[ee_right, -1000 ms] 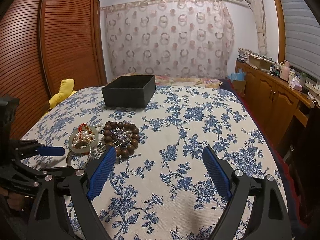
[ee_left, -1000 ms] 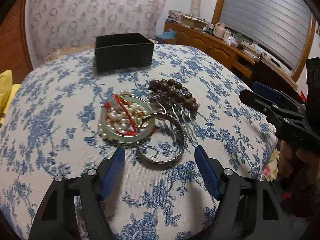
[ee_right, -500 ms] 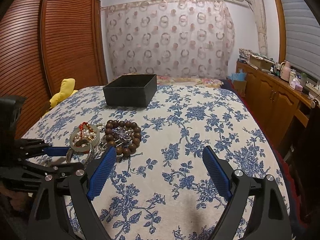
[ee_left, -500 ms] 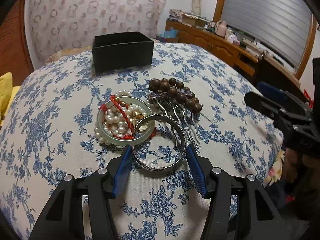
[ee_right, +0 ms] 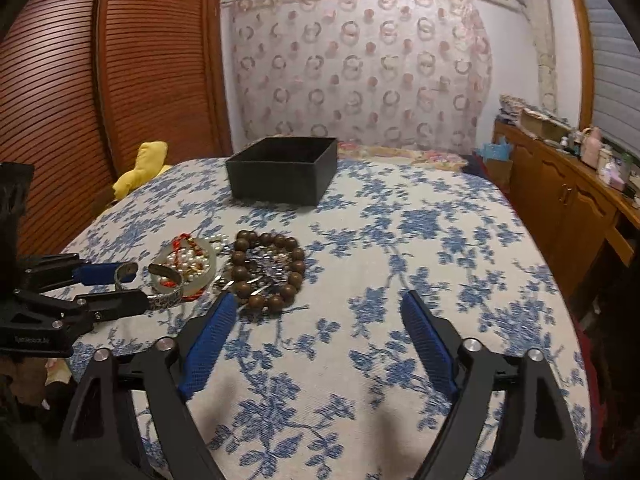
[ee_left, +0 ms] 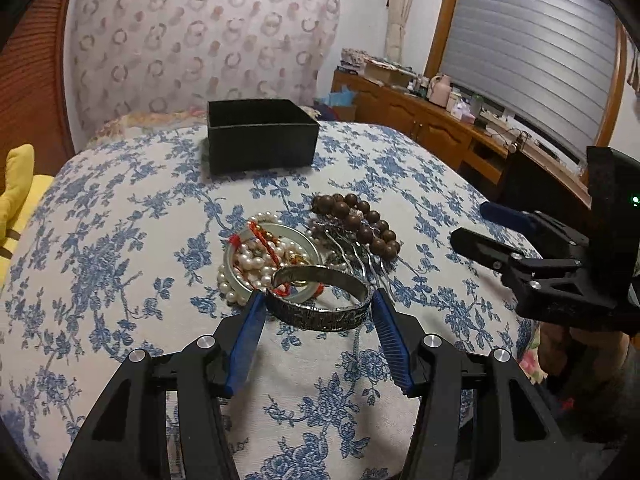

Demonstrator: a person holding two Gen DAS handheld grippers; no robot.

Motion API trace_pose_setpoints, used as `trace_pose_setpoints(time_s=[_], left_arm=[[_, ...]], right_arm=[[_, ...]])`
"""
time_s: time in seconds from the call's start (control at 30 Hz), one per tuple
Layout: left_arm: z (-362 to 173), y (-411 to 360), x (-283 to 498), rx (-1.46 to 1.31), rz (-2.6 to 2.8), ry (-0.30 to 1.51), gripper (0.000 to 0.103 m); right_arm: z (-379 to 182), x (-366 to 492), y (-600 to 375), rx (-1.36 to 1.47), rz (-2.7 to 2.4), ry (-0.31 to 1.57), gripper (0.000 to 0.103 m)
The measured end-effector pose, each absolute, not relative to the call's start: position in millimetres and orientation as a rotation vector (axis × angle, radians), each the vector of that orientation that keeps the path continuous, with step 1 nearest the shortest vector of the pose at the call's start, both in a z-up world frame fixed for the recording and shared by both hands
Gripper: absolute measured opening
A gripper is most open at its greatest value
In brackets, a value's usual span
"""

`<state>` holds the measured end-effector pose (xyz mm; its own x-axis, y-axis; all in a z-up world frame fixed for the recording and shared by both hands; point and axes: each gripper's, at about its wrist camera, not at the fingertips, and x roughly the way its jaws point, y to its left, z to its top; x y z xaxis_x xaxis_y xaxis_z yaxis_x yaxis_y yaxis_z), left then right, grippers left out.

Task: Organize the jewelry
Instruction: 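Grasp the silver bangle with the left tool while the right tool grasps the brown bead bracelet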

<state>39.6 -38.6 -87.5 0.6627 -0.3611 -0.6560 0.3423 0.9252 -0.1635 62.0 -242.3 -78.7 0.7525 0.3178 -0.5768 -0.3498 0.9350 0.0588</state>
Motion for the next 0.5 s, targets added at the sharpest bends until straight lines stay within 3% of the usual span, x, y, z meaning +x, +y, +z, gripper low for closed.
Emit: trace_pose_setpoints(time_s=[0.17,0.4,0.5], left_arm=[[-87.0,-30.3,39.0,-0.043,-0.395,0.738,0.052],[-80.0,-19.4,38.6,-0.057,-0.378,0.714,0.052],[-76.9,-15.8,40.1,-0.054,-0.367,0.706,0.052]], right_arm=[[-81.5,75.0,-228.3,-0.061,0.437,0.654,0.078],[-85.9,100.6,-199.3,-0.093,0.552,0.707,0.036],[-87.5,107.6,-185.4,-0.127,0.580,0.719,0.029]])
